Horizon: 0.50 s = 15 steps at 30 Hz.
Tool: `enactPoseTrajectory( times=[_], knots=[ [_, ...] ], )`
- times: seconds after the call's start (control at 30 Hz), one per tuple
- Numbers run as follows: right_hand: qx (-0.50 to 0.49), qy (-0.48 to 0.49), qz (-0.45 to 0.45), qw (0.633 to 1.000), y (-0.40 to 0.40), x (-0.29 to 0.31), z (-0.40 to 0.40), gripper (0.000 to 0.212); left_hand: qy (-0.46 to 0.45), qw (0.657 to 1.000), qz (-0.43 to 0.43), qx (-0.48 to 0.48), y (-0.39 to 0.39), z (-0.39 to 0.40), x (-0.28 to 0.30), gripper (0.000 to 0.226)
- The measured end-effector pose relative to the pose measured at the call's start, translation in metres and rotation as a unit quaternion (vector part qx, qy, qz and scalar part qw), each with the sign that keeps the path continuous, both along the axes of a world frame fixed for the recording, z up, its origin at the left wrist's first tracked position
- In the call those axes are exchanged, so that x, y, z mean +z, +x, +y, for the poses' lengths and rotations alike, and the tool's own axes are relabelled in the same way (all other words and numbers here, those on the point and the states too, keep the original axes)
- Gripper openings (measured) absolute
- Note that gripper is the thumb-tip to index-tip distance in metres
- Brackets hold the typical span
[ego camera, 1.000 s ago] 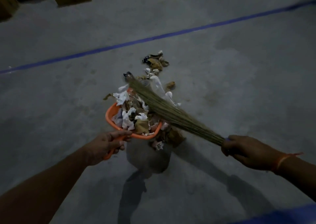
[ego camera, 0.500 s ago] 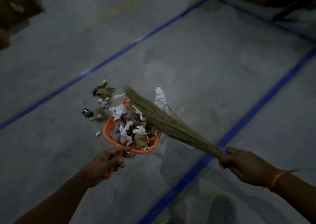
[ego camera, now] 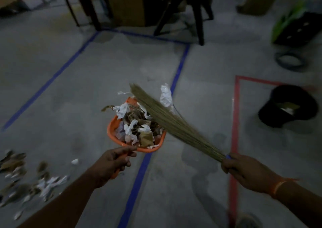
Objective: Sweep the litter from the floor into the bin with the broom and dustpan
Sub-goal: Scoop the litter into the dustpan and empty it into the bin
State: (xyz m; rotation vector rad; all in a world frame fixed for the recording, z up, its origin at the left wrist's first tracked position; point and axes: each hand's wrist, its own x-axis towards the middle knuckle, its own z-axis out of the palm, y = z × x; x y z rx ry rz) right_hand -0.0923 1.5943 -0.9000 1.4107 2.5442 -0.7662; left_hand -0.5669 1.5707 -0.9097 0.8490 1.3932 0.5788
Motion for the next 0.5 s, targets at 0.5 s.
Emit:
enactPoseTrajectory(
  times=[0.5],
  knots=[
    [-0.216, 0.004, 0.029, 0.976, 0.332, 0.003, 0.008, 0.017, 0.017, 0.989, -0.034, -0.146, 0.382, 0.167, -0.016, 0.041]
  ],
)
